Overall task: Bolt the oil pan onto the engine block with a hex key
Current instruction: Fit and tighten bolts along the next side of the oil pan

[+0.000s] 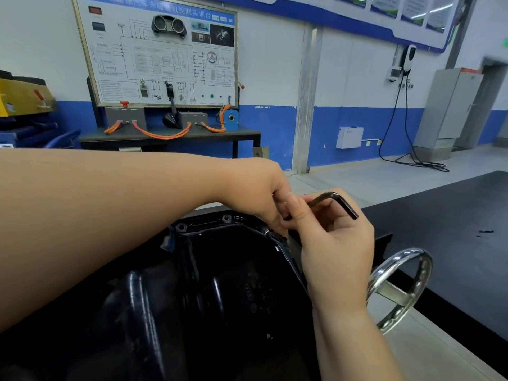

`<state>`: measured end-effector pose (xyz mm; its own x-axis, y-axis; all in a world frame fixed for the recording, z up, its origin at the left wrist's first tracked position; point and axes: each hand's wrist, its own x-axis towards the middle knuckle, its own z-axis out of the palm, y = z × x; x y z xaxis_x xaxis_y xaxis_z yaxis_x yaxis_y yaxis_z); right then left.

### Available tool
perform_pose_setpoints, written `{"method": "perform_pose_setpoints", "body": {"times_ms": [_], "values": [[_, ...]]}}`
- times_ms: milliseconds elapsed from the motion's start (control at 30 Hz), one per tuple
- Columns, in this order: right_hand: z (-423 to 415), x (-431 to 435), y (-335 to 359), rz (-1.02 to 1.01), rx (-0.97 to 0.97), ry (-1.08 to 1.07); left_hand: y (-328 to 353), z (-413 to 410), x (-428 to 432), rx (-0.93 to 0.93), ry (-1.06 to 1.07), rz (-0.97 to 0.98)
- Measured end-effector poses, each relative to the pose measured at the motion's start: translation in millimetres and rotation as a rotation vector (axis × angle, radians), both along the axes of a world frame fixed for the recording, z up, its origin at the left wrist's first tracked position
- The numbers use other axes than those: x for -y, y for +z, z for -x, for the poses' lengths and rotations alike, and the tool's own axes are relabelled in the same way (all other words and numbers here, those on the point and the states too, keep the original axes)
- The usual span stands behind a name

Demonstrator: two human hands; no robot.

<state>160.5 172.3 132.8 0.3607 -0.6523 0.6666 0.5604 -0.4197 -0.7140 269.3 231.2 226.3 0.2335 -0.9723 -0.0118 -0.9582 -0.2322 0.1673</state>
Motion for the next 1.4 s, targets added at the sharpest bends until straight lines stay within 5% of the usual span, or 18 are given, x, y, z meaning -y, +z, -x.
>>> {"method": "perform_pose_setpoints", "body": {"times_ms": [200,833,1167,1400], "values": [[0.8,-4.1,-1.0,0.055,-0.002,0.102,0.4,-3.6,0.2,0.010,0.037,0.033],[-0.4,1.4,-0.8,0.018,-0.044,-0.133,-0.9,-2.9,-1.4,0.027,0.030,-0.005],[1.6,-4.8,1.2,0.194,-0.078,0.040,-1.1,-6.2,0.8,0.062,0.027,0.010],[0.3,-0.6,-2.3,0.100,-0.061,0.015,-1.9,-5.7,-1.5,0.011,0.015,0.001]]}}
